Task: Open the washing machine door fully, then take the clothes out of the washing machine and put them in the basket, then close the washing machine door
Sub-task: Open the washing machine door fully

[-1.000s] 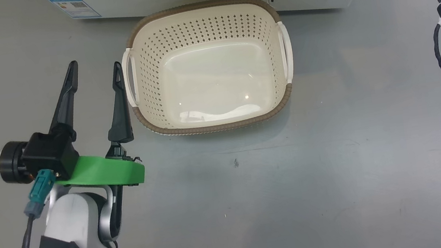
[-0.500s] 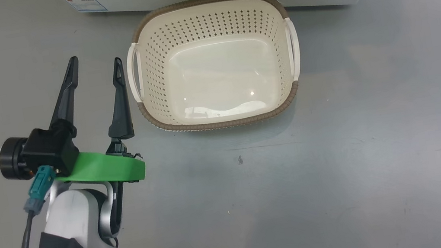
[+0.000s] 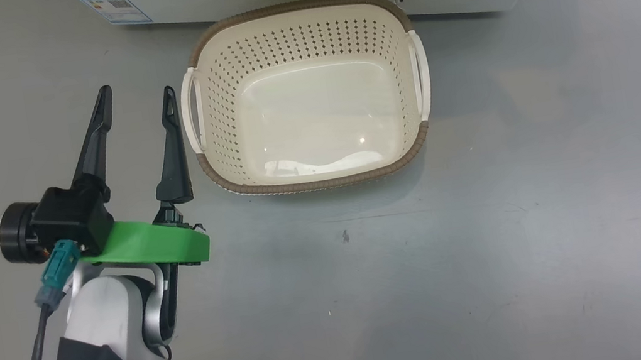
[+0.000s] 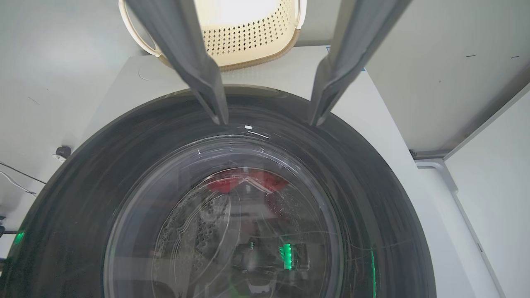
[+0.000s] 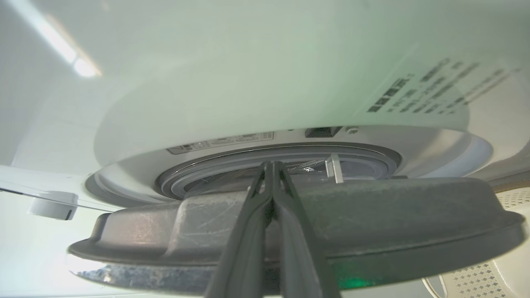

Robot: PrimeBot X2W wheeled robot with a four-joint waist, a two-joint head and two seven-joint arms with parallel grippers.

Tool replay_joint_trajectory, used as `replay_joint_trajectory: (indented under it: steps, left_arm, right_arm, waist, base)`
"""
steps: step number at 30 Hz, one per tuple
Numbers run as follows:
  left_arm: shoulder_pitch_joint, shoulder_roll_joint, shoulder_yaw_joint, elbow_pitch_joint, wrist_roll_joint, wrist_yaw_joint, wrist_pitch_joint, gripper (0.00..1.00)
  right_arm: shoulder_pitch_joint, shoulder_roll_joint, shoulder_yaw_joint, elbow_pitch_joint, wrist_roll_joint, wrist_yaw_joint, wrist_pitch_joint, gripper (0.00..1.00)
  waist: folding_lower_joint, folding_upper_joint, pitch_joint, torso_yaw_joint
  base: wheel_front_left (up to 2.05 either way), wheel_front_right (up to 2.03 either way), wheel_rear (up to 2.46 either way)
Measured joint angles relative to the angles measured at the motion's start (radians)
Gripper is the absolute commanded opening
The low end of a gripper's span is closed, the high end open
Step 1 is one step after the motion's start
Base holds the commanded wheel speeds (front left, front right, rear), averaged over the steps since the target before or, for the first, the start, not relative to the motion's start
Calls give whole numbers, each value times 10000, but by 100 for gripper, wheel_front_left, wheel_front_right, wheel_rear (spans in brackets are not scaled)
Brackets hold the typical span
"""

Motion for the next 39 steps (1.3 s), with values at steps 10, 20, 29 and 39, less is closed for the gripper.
replay_joint_trajectory:
  steps: [10, 20, 29, 39]
  left_arm:
    - [0, -10, -25, 192, 12, 2, 0, 100]
    - [12, -10, -4, 389, 25, 8, 0, 100]
    - [85, -10, 4, 537, 94, 10, 0, 100]
    - [482, -10, -17, 792, 94, 10, 0, 100]
  right_arm:
    - [171, 54, 12, 305, 247, 219, 602, 0]
    - [707, 196, 79, 568, 594, 439, 1248, 0]
    - [1256, 316, 228, 612, 704, 527, 1774, 0]
    - [2034, 453, 385, 458, 861, 554, 2268, 0]
  waist:
    - [0, 0, -250, -146]
    - [0, 0, -674, -261]
    - [0, 1, -1080, -353]
    - [0, 0, -1592, -381]
  base:
    - [0, 0, 0]
    - [0, 0, 0]
    - [0, 0, 0]
    - [0, 0, 0]
